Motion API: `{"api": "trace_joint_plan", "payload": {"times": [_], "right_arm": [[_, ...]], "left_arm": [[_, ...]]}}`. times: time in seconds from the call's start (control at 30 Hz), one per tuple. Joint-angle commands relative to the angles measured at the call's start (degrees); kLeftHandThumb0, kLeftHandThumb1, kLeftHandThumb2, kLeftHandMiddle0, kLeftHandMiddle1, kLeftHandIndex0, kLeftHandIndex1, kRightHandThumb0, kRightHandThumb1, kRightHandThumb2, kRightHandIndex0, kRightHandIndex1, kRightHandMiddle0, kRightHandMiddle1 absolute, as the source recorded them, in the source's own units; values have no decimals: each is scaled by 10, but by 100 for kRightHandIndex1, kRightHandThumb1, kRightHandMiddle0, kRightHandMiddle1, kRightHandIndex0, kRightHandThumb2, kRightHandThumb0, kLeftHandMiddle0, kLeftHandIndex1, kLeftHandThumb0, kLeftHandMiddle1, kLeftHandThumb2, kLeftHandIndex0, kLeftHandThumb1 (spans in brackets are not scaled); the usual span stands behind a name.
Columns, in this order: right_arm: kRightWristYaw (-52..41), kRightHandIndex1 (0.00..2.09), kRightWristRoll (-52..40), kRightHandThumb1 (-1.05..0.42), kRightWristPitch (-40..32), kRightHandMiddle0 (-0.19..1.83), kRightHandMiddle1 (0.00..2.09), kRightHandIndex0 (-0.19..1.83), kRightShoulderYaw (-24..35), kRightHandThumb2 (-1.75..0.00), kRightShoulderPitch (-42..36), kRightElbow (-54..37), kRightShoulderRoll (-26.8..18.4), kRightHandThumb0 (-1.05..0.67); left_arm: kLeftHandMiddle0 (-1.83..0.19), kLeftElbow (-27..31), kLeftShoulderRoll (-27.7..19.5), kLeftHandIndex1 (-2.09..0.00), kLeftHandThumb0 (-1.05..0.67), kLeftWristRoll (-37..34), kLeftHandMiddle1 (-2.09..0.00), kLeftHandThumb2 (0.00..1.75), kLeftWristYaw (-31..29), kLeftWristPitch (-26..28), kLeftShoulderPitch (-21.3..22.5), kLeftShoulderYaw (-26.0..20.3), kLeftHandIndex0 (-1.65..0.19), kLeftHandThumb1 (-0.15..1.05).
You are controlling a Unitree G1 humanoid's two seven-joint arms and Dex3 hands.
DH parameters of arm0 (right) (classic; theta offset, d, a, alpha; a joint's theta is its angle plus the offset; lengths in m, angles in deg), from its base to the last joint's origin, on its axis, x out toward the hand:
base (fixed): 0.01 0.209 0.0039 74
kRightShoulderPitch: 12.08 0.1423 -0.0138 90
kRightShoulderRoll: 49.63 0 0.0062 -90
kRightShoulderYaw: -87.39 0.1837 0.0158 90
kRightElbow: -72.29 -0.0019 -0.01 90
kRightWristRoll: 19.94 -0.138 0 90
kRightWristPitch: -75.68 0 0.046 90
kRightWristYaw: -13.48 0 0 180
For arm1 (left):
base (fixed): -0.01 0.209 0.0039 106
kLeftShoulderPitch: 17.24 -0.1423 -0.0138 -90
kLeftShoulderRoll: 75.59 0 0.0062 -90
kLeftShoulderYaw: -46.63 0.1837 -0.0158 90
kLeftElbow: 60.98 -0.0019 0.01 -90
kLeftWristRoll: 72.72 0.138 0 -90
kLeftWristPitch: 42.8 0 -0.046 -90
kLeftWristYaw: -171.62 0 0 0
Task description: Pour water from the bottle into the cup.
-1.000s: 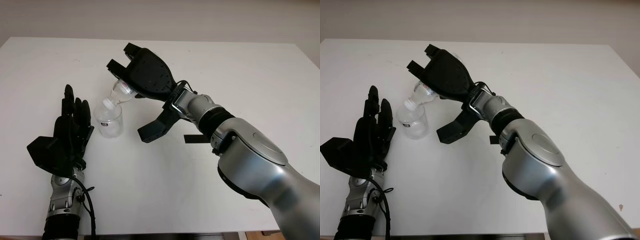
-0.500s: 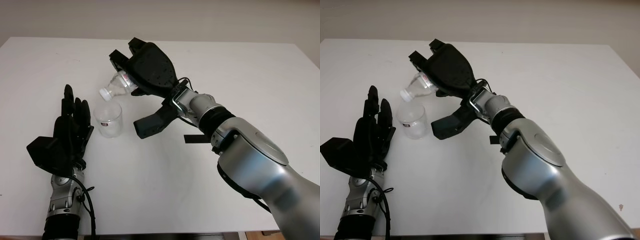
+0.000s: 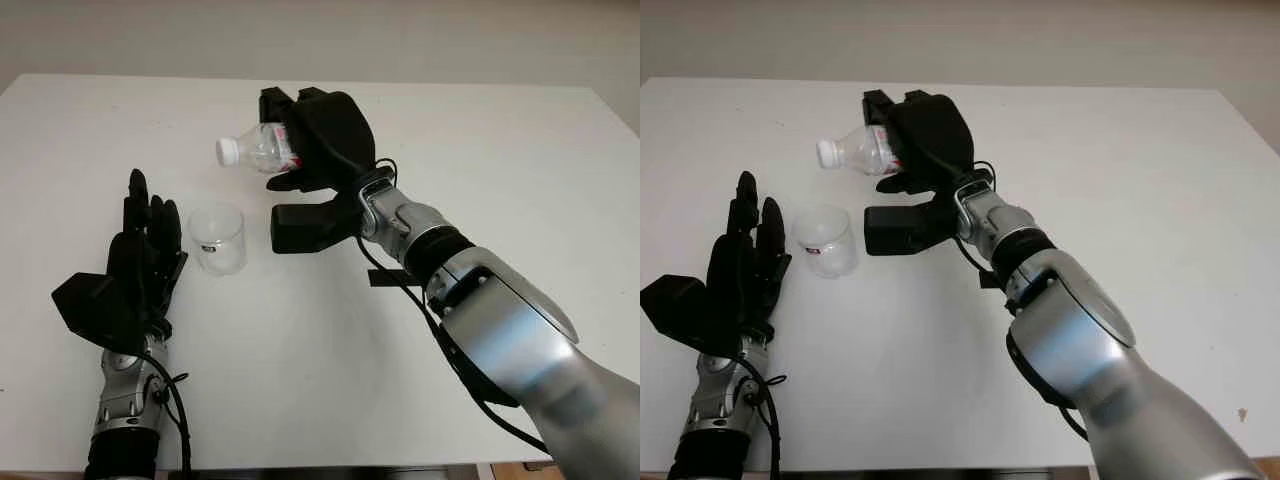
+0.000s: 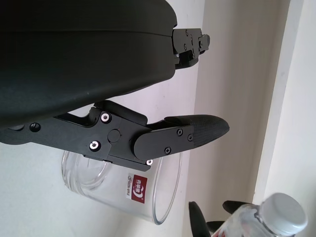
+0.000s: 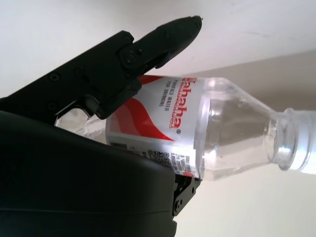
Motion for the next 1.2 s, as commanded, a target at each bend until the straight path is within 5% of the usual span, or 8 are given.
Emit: {"api": "trace_joint_plan", "payload": {"times": [0.0, 0.23, 0.47, 0.67, 0.97, 1.17], "right_arm": [[-26, 209, -41, -105, 14, 96, 209, 136, 40, -21, -12, -16, 4, -41], [-222, 209, -231, -105, 16, 121, 209, 147, 196, -31, -39, -46, 19, -37], [-353, 209, -344, -105, -51, 121, 209, 142, 282, -32, -72, -116, 11, -40], [-418, 209, -393, -105, -103, 104, 209, 131, 317, -34, -135, -246, -14, -40], [-459, 209, -424, -105, -174, 112, 209, 150, 337, -36, -228, -418, -40, -39], [-459, 209, -436, -105, -222, 105, 209, 144, 349, -35, -294, -522, -49, -38]], "left_arm": [[11, -3, 2, -5, -64, -2, -5, 53, -4, 3, -6, 0, 11, 105], [11, -3, 3, -5, -64, -4, -5, 53, -9, 3, -8, 0, 11, 105], [12, -6, 3, -4, -63, -10, -5, 54, -21, 2, -6, 0, 13, 105], [11, -8, 1, -5, -63, -4, -6, 55, -18, 3, -4, 2, 11, 105], [12, -5, 3, -5, -62, -4, -5, 55, -20, 8, -4, 5, 12, 105], [12, 4, 3, -5, -62, -8, -5, 55, -22, 12, -8, 4, 12, 105]]}}
